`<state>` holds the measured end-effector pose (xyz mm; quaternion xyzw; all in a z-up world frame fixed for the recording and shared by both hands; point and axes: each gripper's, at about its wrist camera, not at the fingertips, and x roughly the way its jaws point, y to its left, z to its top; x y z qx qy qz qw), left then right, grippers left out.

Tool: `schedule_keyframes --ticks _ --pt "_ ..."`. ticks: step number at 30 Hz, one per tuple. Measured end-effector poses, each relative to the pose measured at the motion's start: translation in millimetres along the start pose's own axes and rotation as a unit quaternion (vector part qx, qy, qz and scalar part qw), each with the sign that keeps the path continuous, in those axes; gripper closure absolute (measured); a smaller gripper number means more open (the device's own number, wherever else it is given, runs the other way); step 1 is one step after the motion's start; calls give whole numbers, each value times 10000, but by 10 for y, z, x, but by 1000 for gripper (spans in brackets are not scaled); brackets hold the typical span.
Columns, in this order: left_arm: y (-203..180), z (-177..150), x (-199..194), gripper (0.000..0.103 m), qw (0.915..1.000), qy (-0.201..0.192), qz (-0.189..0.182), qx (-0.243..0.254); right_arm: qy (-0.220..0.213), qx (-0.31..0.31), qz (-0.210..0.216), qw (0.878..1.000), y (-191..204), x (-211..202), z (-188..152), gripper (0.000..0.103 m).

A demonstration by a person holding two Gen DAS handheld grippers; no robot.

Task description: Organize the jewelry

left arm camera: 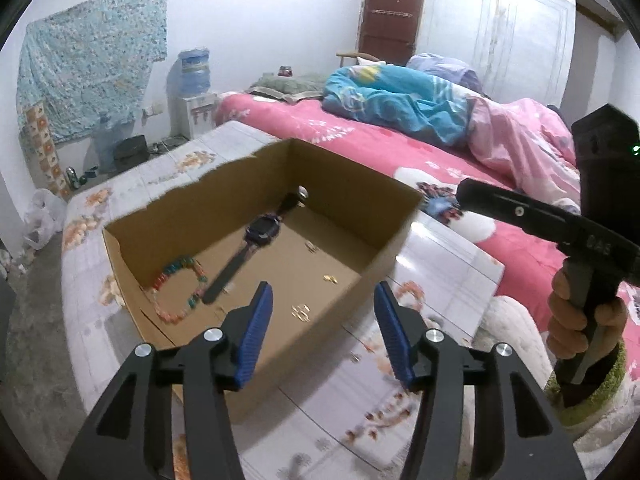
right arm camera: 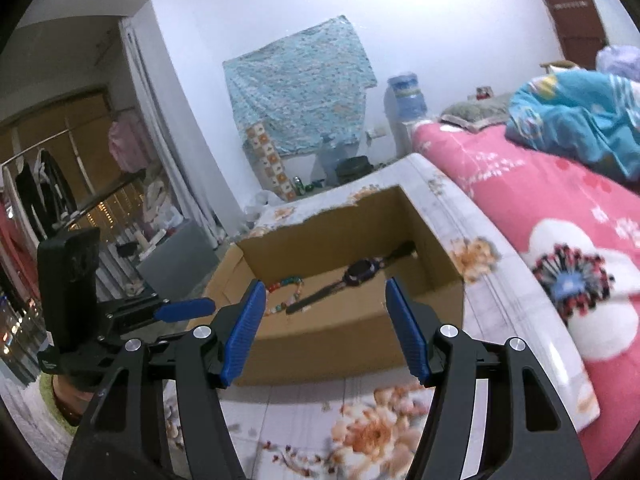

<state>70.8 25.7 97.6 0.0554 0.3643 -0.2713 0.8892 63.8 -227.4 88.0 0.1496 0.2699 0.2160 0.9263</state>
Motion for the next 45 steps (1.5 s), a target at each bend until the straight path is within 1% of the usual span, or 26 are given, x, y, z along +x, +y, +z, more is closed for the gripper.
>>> schedule_keyframes --ticks 3,10,15,17,19,23,26,28,30,31,34,41,45 --pt "-49 -138 -14 52 9999 37 -162 -11 77 113 -41 9999 -54 -28 -127 43" --pt "-206 -442 33 52 9994 160 -240 214 520 484 -70 9974 -192 87 -474 43" --pt "-322 -658 183 52 9982 363 -334 342 742 632 -217 9950 -303 163 -664 43" --pt "-361 -723 263 52 9978 446 -299 401 790 644 -285 9944 -332 154 -737 43" --pt "-416 -786 352 52 9971 498 -173 554 832 704 -283 9936 -373 152 -800 43" --pt "-484 -847 529 52 9951 579 27 807 978 678 -217 9927 -388 192 -928 49" --pt "-471 -849 655 52 9943 646 -25 843 1140 607 -151 9915 -362 258 -1011 56" --pt "-458 -843 742 60 9935 705 -54 891 1232 526 -110 9909 -339 305 -1062 61" --pt "-451 -820 824 65 9928 760 -44 927 1269 468 -62 9908 -329 329 -1091 64" --pt "-446 -806 881 69 9922 801 -23 956 1278 445 -26 9908 -320 341 -1102 65" --pt "-453 -767 979 75 9908 843 7 1057 1302 399 91 9907 -310 380 -1114 67" --pt "-467 -715 1189 82 9864 1033 126 1275 1316 250 135 9909 -283 416 -1145 68" --pt "-468 -700 1219 83 9865 1000 119 1294 1320 233 126 9909 -311 429 -1157 68"
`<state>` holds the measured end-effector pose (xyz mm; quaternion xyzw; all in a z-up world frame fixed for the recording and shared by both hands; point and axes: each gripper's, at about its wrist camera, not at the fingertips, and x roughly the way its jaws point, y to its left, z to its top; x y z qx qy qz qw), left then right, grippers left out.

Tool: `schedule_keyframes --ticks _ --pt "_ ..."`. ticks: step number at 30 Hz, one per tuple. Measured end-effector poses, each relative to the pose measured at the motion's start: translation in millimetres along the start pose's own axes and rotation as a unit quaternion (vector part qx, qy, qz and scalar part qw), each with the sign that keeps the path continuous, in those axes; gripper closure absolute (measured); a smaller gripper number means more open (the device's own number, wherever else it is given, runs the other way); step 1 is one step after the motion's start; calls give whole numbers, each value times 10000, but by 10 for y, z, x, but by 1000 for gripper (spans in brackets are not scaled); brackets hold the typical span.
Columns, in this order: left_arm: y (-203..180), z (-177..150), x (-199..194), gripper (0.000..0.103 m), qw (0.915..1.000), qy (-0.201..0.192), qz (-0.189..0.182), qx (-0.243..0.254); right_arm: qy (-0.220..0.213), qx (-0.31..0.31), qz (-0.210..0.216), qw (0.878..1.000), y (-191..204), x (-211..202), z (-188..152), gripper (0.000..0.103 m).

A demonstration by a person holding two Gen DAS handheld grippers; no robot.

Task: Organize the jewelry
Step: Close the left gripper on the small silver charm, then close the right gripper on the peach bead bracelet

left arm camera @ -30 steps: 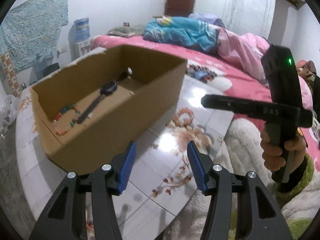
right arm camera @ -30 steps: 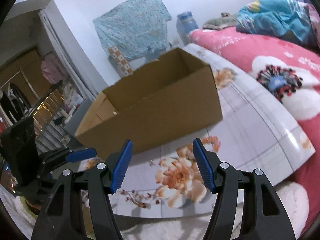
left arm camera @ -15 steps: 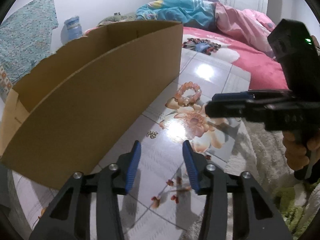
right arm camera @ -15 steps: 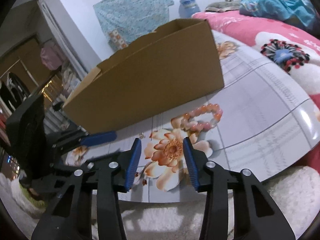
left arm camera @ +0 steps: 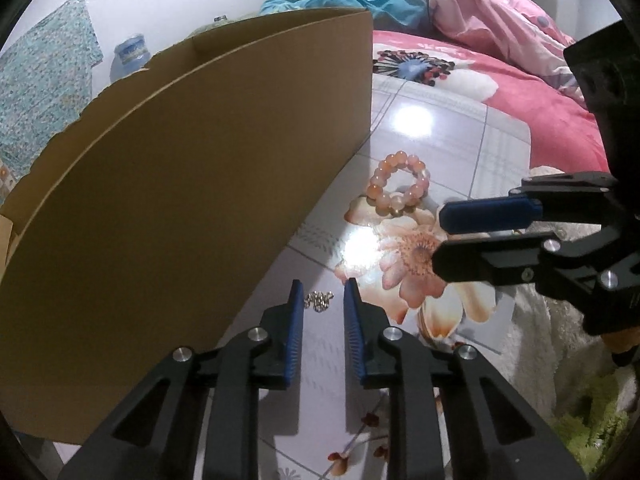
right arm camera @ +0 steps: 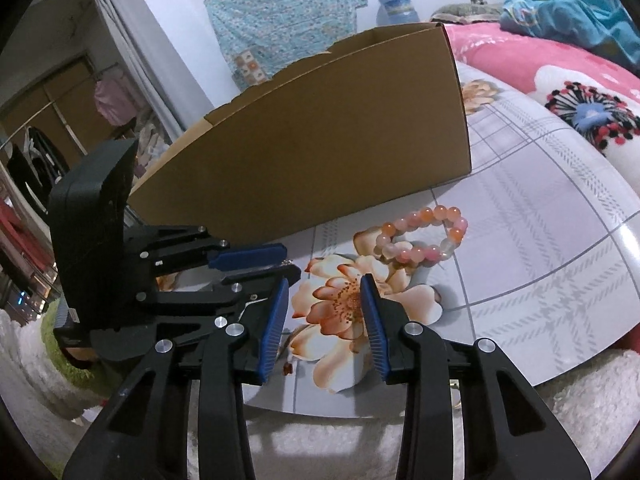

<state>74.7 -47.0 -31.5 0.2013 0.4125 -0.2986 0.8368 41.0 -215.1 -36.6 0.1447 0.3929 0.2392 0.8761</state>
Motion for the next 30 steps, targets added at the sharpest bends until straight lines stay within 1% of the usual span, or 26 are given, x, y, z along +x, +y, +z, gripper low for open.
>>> schedule_keyframes --ticks 5,9,12,19,22,30 --pt "38 8 20 84 9998 -11 -139 -140 -29 13 40 10000 -62 -47 -11 68" --pt "-2 -7 14 95 9999 -39 -124 -20 -61 37 45 10000 -48 -37 3 68" --pt "-3 -1 22 99 9999 -57 -99 -24 -80 41 36 10000 -32 -44 5 68" --pt "32 -16 -15 100 9998 -116 -88 -135 -137 -4 -30 9999 -3 -117 -9 68" --pt "73 -43 -115 100 9994 -203 -101 -245 -165 -21 -89 9998 13 -154 -9 68" --pt "176 -69 -495 100 9973 -556 21 -479 -209 -36 -250 9995 45 -200 -2 68"
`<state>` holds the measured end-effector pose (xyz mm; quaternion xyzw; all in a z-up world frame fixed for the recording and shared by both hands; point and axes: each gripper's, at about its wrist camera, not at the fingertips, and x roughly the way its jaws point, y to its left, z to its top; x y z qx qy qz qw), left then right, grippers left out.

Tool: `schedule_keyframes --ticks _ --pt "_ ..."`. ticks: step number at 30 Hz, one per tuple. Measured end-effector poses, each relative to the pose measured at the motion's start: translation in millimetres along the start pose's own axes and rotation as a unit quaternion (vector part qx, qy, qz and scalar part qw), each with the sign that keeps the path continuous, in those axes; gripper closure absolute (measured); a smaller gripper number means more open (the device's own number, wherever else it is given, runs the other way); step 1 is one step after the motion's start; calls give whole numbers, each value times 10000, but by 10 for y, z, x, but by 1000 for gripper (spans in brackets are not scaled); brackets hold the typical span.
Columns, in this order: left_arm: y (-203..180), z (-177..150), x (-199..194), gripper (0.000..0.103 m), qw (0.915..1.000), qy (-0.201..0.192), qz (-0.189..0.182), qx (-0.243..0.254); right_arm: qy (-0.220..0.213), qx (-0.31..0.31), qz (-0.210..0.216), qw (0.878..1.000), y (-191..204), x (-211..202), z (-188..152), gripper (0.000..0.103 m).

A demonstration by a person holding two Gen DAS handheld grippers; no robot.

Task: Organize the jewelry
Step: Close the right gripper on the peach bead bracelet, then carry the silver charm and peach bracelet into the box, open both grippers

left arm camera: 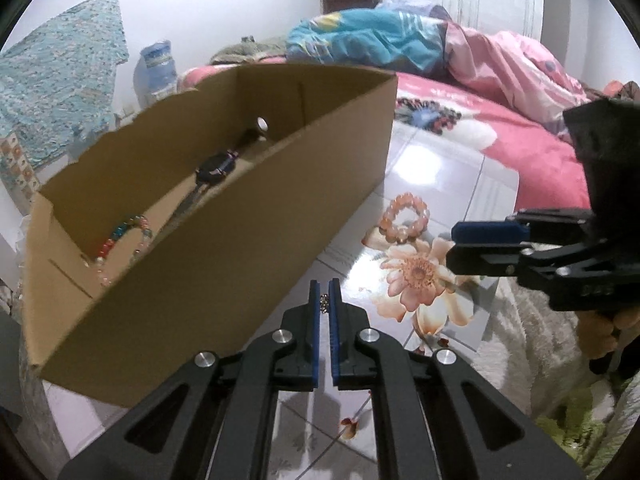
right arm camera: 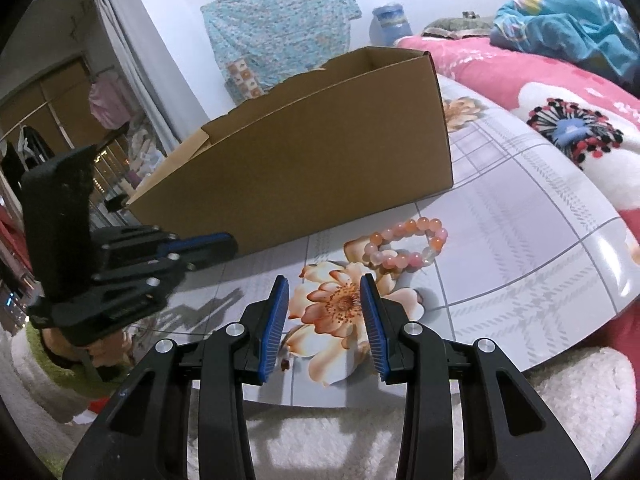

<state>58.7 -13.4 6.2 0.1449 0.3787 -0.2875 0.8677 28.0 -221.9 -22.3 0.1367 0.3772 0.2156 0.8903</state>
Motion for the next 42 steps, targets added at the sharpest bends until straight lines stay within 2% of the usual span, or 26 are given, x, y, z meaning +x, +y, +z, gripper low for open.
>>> schedule_keyframes --ticks 3,6,10,16,26,31,34,36,37,42 --pt "-4 13 -43 100 10000 -28 29 -21 -12 -37 -70 10000 14 10 21 68" --pt "-2 15 22 100 9999 89 110 -81 -19 -135 -234 9996 33 24 87 64" --pt "26 20 160 100 9990 325 198 -241 6 -276 -440 9987 21 99 229 64" --pt "-24 34 243 100 9979 525 348 -157 371 -608 -794 9943 26 317 361 64" --pt "-22 -56 290 100 9960 670 543 -239 897 -1122 -1349 9804 135 631 333 64" --pt "-20 -74 303 100 9953 696 633 -231 991 -1191 -1453 9772 128 705 347 70" --pt "-24 -70 319 100 9951 706 656 -242 1000 -1259 -1485 9758 133 723 360 78" --pt "-25 -73 322 100 9949 707 685 -237 1017 -1284 -1511 9749 117 707 365 91" --pt "-30 -73 323 100 9948 707 694 -236 1034 -1261 -1502 9751 124 720 389 93" --pt "-29 -83 301 100 9948 687 711 -228 1002 -906 -1333 9818 22 676 427 96"
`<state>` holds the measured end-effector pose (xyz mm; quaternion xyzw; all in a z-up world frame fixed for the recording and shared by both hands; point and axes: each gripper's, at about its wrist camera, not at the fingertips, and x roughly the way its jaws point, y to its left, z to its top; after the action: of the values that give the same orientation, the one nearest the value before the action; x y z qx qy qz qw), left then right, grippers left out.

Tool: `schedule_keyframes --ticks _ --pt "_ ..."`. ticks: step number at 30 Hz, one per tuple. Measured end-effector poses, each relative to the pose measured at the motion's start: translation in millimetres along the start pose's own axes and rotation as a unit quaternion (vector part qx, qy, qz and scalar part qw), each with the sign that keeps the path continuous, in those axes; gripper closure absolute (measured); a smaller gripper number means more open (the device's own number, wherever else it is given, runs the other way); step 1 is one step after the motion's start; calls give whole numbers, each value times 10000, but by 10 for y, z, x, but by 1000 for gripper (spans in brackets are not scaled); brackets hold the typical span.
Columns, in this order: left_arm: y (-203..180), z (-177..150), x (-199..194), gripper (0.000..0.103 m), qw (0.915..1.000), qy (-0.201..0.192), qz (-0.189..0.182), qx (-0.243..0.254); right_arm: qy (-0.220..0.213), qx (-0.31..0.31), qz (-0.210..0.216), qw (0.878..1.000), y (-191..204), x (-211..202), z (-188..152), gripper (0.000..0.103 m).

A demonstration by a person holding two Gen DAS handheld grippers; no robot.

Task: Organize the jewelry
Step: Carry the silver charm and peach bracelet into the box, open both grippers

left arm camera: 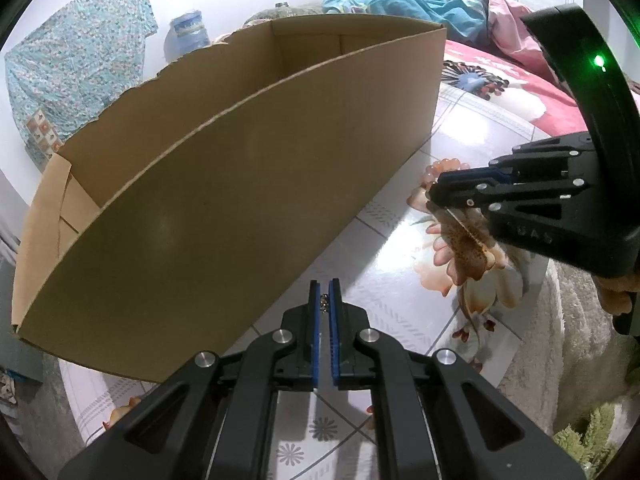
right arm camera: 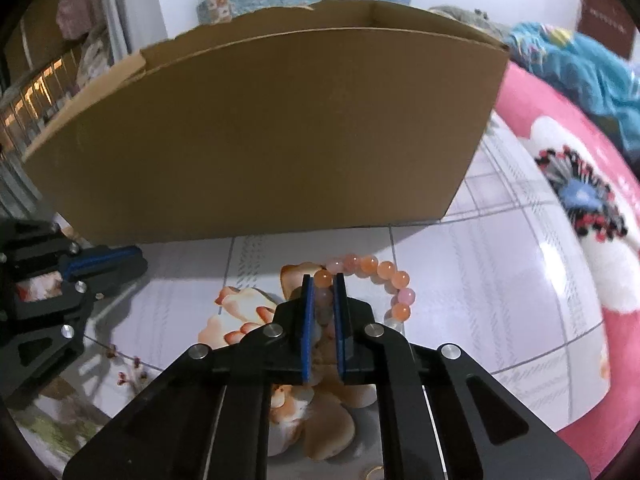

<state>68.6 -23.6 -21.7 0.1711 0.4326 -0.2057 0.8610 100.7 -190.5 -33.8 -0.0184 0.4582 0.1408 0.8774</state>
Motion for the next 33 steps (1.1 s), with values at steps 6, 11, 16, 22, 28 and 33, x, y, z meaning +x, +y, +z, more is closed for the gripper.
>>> schedule_keyframes --ticks 6,11,16,22,28,33 --pt "14 -6 -44 100 10000 -49 27 3 -262 895 787 9925 -370 -226 -10 96" --pt "12 7 -169 100 9998 -167 -98 -27 -578 1463 1286 9791 -669 -487 24 96" --pt "115 39 -532 100 9972 -517 -529 -111 -921 1775 1637 9660 -746 -886 7 96" --pt "386 266 -1092 100 9875 -1022 -1111 -449 -1345 1484 1817 9627 -684 -1323 390 96" --pt "718 724 -1248 100 9833 -1187 -1260 -564 -1434 804 2166 9623 -464 -1442 1017 96" --pt "966 1043 -799 100 9829 -507 -1604 -750 -555 391 2335 9700 -247 -873 1532 96"
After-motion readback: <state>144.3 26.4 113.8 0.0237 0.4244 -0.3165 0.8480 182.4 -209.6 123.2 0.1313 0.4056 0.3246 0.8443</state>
